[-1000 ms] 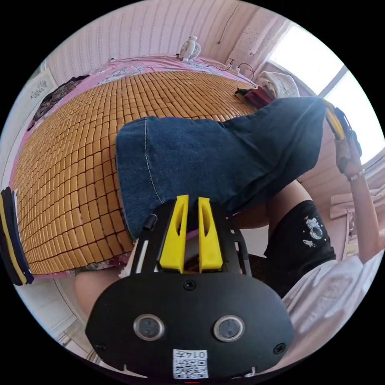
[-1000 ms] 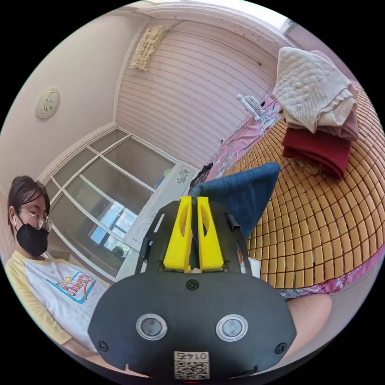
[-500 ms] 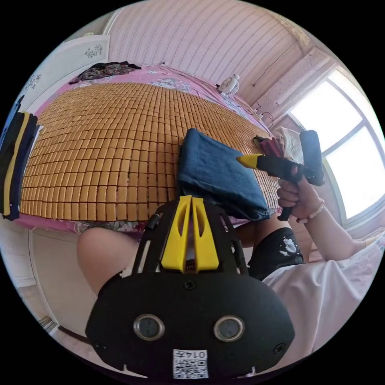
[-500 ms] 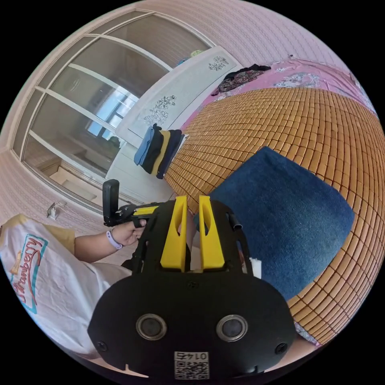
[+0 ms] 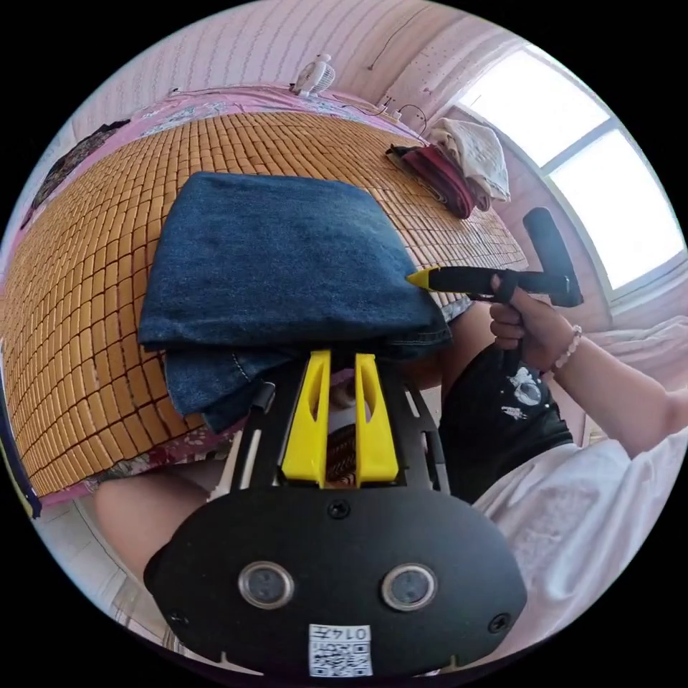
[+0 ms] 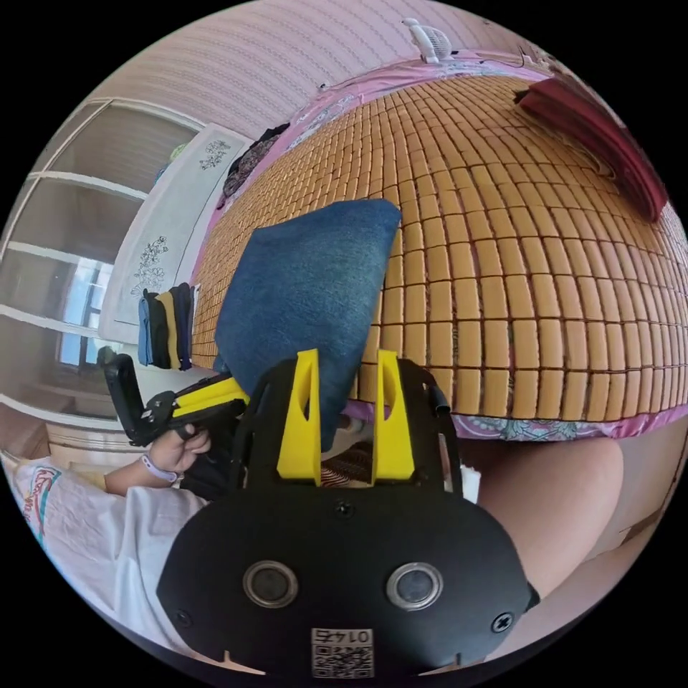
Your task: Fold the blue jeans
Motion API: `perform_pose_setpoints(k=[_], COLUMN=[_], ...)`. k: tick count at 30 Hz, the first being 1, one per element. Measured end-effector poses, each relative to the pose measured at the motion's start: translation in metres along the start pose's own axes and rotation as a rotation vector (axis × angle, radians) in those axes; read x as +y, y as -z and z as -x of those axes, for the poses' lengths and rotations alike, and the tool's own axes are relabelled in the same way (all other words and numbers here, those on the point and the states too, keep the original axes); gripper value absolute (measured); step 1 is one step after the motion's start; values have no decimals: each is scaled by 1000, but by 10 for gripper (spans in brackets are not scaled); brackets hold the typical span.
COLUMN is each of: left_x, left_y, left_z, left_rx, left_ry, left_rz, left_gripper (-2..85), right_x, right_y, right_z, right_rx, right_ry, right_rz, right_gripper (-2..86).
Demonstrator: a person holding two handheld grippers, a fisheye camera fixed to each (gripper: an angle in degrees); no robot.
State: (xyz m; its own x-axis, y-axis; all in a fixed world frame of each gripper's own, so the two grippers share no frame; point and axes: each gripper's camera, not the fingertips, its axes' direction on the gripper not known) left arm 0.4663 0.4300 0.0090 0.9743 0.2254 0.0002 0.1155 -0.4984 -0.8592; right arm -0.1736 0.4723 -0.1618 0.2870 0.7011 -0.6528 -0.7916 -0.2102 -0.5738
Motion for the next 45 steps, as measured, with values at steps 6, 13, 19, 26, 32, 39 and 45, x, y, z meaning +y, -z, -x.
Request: perform_pose_setpoints(k=[6,13,19,26,32,39,45], left_x=[4,-3,15,34,25,-20,-77], left_y=[16,106,216,198,159,127,145], left_z=[48,202,260,188,52,-102,-180], left_rx=[32,-311,-467,-325,-169,-91,-77], left_ry=[73,462,599,452,220,-137,-295], left_rz=[-85,-309,-486,-487,-442,-353,-405], left_gripper=[-8,-6,13,-2,-9,-9,-3], right_x=[-55,-198,-283,-188,-6,155,217], right_y=[-44,-205,-318,-232,-87,86,147], right_z=[53,228,412,365,228,120,86], right_rx=[54,7,-6,55,564,745,714], right_ry=[77,268,499,756,736,219,44], right_rz=[118,247,340,208,162,-181,-399], right_gripper=[70,66,69,18,-3,-9,-8])
